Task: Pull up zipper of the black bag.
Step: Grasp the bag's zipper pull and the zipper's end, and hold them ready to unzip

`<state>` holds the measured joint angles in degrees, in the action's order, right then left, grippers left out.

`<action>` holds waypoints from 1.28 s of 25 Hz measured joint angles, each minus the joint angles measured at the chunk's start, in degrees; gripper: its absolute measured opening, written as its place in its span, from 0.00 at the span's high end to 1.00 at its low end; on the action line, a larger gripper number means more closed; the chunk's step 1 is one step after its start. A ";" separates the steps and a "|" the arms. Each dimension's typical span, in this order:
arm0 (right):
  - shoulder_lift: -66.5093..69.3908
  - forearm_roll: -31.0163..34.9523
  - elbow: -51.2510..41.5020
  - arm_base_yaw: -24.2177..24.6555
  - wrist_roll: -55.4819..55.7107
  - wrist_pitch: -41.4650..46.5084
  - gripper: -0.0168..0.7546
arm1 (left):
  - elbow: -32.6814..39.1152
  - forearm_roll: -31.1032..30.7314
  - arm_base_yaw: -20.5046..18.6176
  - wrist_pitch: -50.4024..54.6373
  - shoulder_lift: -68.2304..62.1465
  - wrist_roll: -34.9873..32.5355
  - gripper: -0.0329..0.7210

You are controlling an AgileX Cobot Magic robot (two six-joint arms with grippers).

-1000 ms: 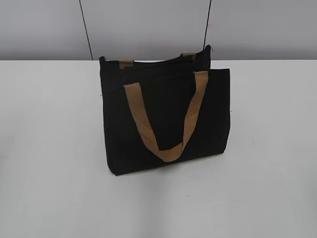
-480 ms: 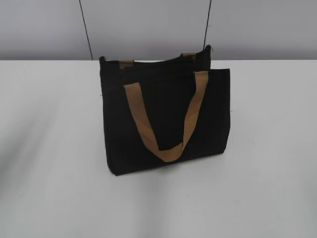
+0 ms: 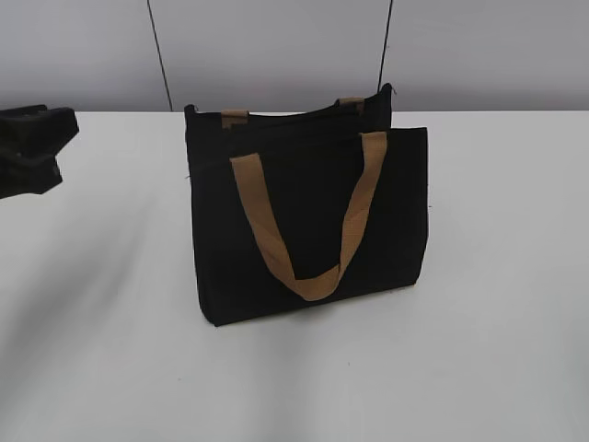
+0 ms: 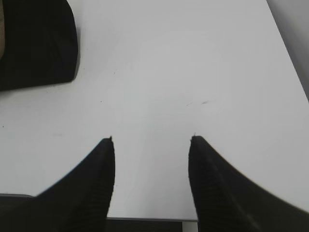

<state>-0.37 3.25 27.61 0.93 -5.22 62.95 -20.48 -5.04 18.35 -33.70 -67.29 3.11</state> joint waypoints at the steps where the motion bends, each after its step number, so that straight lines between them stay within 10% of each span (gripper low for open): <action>1: 0.00 0.00 0.00 0.00 0.00 0.00 0.47 | 0.00 -0.37 0.00 -1.08 -1.66 0.00 0.64; 32: 0.00 0.00 0.00 0.00 0.00 0.00 0.47 | -4.41 -23.64 0.00 -24.74 -39.13 3.49 0.48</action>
<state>-0.37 3.25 27.61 0.93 -5.22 62.95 -24.89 -28.68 18.35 -58.44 -106.42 6.60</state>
